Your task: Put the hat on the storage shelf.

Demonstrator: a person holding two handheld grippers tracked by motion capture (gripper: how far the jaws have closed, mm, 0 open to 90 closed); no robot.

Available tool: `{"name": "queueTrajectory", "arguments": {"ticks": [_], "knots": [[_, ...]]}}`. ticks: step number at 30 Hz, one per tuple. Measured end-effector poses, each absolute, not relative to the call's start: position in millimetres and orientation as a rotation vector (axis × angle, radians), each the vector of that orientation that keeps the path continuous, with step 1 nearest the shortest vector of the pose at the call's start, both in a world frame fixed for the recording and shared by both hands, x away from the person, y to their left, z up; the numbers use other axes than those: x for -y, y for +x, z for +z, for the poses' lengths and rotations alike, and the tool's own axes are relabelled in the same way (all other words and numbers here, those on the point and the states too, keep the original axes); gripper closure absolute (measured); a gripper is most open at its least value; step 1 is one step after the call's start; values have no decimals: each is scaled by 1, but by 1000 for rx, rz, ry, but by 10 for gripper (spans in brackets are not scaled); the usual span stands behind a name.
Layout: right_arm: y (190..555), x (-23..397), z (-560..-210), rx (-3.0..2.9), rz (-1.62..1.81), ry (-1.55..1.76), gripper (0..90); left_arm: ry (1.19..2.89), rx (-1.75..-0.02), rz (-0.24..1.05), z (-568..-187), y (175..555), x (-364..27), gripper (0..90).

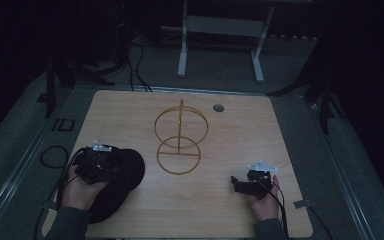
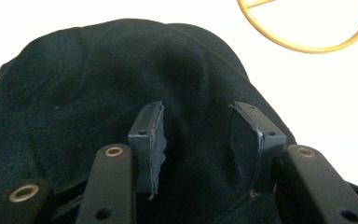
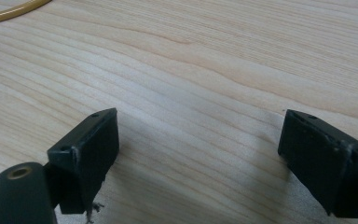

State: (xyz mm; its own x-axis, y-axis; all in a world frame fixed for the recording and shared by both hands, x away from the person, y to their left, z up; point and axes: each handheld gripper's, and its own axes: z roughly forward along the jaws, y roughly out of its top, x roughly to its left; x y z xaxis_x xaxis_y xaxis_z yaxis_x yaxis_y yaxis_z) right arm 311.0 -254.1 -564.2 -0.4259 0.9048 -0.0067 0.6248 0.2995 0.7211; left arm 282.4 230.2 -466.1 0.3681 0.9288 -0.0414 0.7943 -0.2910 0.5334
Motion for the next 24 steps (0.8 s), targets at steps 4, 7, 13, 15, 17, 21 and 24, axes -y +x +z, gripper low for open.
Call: {"name": "queueTrajectory", "arguments": {"ticks": [4,7,13,15,17,21,24], "knots": [[311,254,-564,-2159,914,1366,123,2169,-1494,379,-466,284,-227,538],[311,254,-564,-2159,914,1366,123,2166,-1508,375,-465,287,-223,535],[311,254,-564,-2159,914,1366,123,2168,-1520,376,-461,293,-217,531],[311,254,-564,-2159,914,1366,123,2165,-1523,375,-460,295,-214,528],[311,254,-564,-2159,914,1366,123,2164,-1528,381,-459,296,-212,520],[311,254,-564,-2159,914,1367,123,2159,-1552,380,-460,302,-206,510],[311,254,-564,-2159,914,1367,123,2157,-1565,376,-462,305,-203,499]]}}
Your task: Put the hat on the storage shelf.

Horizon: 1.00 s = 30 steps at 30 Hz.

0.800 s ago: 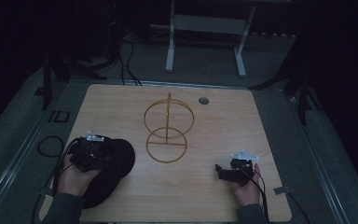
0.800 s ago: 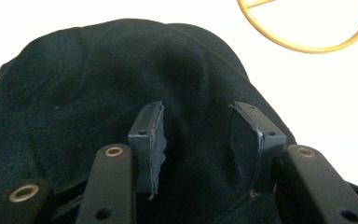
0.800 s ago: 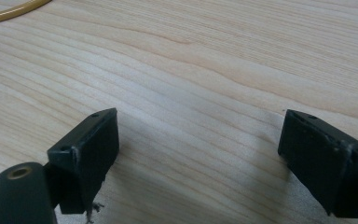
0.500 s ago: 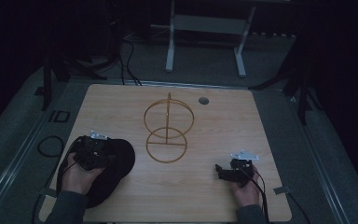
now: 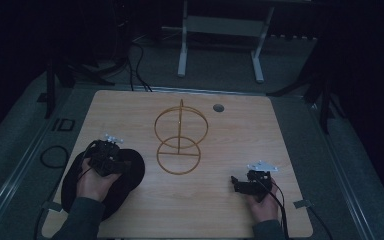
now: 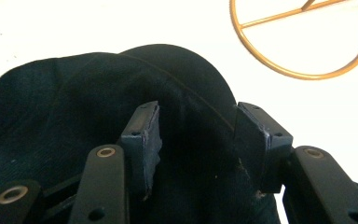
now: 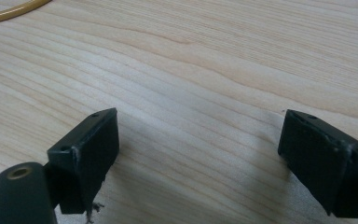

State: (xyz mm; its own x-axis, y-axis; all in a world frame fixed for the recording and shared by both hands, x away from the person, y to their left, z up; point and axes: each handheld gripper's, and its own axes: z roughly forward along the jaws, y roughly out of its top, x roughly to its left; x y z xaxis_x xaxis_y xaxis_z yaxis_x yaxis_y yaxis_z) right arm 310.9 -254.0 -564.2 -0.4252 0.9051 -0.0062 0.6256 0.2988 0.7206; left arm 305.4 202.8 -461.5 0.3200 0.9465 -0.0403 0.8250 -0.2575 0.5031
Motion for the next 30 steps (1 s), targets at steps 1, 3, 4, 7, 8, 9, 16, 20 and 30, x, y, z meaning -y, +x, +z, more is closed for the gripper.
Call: {"name": "queueTrajectory", "arguments": {"ticks": [1,3,4,7,8,9,16,20,30], "knots": [[311,254,-564,-2159,914,1367,123,2157,-1572,373,-463,306,-202,494],[311,254,-564,-2159,914,1367,123,2159,-1574,366,-464,307,-201,486],[311,254,-564,-2159,914,1367,123,2159,-1574,366,-464,307,-201,486],[311,254,-564,-2159,914,1367,123,2162,-1600,365,-471,311,-199,449],[311,254,-564,-2159,914,1367,123,2159,-1613,363,-473,312,-198,431],[311,254,-564,-2158,914,1368,123,2164,-1617,362,-475,313,-197,412],[311,254,-564,-2159,914,1368,123,2175,-1681,364,-487,321,-191,297],[311,254,-564,-2159,914,1367,123,2176,-1701,361,-491,324,-188,290],[311,254,-564,-2159,914,1367,123,2140,-1773,314,-504,327,-193,420]]}}
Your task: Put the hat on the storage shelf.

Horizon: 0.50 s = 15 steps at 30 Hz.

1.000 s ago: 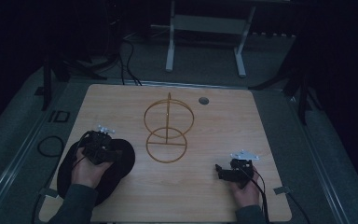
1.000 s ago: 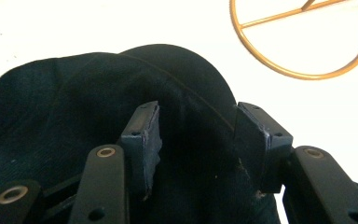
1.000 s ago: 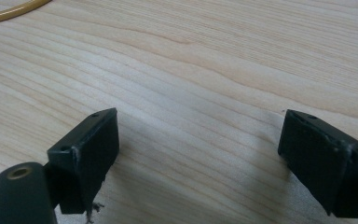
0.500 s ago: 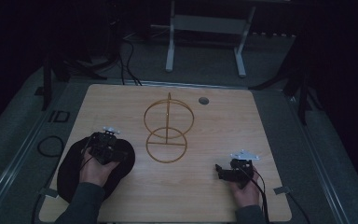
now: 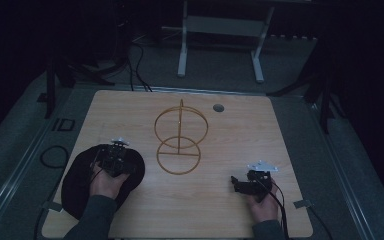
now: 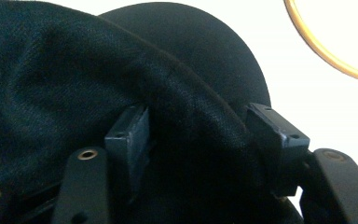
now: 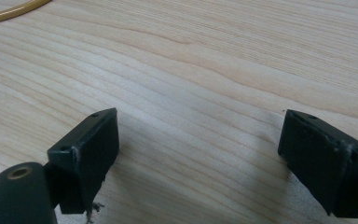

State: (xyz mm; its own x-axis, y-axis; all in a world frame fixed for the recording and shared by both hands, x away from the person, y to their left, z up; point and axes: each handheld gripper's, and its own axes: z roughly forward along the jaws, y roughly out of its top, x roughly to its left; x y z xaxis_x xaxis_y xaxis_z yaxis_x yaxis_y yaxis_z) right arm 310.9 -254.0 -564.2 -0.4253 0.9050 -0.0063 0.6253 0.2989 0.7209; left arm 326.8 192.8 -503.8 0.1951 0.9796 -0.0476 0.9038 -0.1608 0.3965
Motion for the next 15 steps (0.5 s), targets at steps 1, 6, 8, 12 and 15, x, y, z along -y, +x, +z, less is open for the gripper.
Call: {"name": "queueTrajectory", "arguments": {"ticks": [1,6,8,12,15], "knots": [[311,254,-564,-2159,914,1366,123,2133,-1780,315,-504,327,-193,427],[311,254,-564,-2159,913,1366,123,2091,-1798,311,-504,327,-192,501],[311,254,-564,-2159,914,1367,123,2090,-1798,319,-503,326,-191,534],[311,254,-564,-2159,914,1368,123,2104,-1799,336,-500,325,-190,593],[311,254,-564,-2160,913,1366,123,2126,-1796,336,-499,324,-192,623]]}}
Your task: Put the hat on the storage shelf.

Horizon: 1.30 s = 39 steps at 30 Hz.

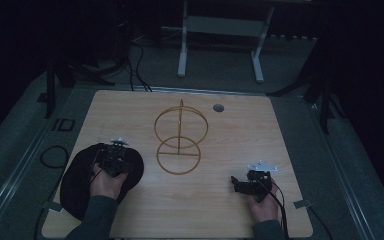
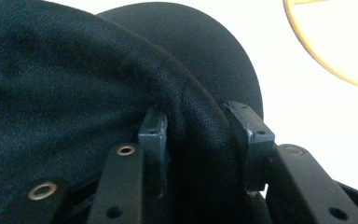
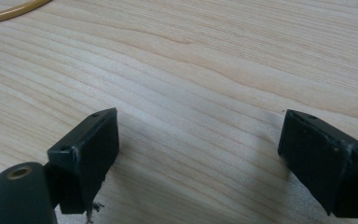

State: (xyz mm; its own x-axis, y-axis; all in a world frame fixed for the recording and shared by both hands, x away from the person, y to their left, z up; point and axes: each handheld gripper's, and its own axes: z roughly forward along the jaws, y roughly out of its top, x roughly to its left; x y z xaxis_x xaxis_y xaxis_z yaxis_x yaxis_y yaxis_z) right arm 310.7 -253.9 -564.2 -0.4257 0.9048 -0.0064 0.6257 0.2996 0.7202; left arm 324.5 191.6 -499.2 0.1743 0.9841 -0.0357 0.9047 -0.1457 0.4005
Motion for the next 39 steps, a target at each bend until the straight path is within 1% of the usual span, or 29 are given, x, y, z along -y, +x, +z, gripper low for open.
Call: {"name": "queueTrajectory", "arguments": {"ticks": [8,11,16,39], "knots": [[311,254,-564,-2159,914,1367,123,2206,-1782,370,-494,323,-199,760],[311,254,-564,-2159,914,1367,123,2256,-1751,363,-493,323,-203,785],[311,254,-564,-2160,913,1367,123,2329,-1697,360,-488,324,-204,789],[311,254,-564,-2159,913,1367,123,2434,-1530,343,-447,331,-209,789]]}}
